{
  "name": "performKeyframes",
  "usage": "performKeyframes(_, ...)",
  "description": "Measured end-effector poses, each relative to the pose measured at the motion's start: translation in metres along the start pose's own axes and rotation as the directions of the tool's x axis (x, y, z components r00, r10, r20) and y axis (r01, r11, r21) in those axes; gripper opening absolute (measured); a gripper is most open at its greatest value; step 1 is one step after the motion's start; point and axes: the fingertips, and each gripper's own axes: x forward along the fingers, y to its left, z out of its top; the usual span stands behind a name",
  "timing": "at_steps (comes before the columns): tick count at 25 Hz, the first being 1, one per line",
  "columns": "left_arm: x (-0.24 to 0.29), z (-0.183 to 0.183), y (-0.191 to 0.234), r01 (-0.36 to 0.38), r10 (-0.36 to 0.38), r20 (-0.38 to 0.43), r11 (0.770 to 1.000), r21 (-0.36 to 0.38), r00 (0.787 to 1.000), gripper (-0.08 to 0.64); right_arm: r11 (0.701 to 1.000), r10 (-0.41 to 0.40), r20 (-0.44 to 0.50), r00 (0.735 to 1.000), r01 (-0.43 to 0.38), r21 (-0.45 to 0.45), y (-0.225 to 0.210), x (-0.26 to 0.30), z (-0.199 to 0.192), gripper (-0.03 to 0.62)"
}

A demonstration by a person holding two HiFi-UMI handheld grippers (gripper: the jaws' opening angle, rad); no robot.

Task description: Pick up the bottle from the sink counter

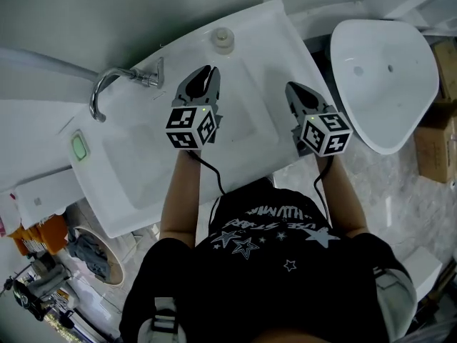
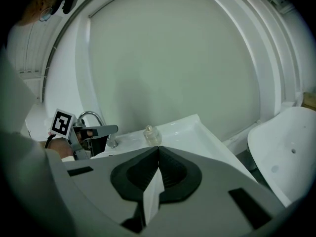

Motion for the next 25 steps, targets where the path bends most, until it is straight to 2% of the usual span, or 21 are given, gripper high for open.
performKeyframes(2, 0.012, 0.0, 0.006, -0.005, 0.005, 0.009, 1.0, 0.013, 1.0, 0.139, 1.0, -0.009, -0.001, 1.0, 0.009, 0.004, -0.003, 0.005, 0.001, 0.006)
performKeyframes(7, 0.039, -0.006, 0.014, -0.009, 0.008, 0.025, 0.999, 0.034, 1.0, 0.272, 1.0, -0.022, -0.02, 1.0, 0.022, 0.011, -0.01, 0.016, -0.003, 0.006)
performKeyframes(10, 0.054, -0.011, 0.015, -0.015, 0.014, 0.018, 0.997, 0.078, 1.0, 0.316, 1.0, -0.022, -0.033, 0.999, 0.023, 0.021, -0.011, 0.02, -0.007, 0.006)
performKeyframes(15, 0.083, -0.023, 0.021, -0.029, 0.03, -0.013, 0.992, 0.123, 0.999, 0.338, 0.999, -0.021, -0.045, 0.999, 0.022, 0.033, -0.012, 0.031, -0.013, 0.006)
performKeyframes(21, 0.116, -0.045, 0.039, -0.066, 0.073, -0.087, 0.994, 0.084, 0.994, 0.348, 0.996, -0.039, -0.051, 0.998, 0.043, 0.073, -0.02, 0.041, -0.022, 0.006)
performKeyframes(25, 0.132, -0.048, 0.045, -0.084, 0.092, -0.101, 0.993, 0.08, 0.991, 0.348, 0.996, -0.041, -0.051, 0.998, 0.045, 0.082, -0.023, 0.045, -0.023, 0.006)
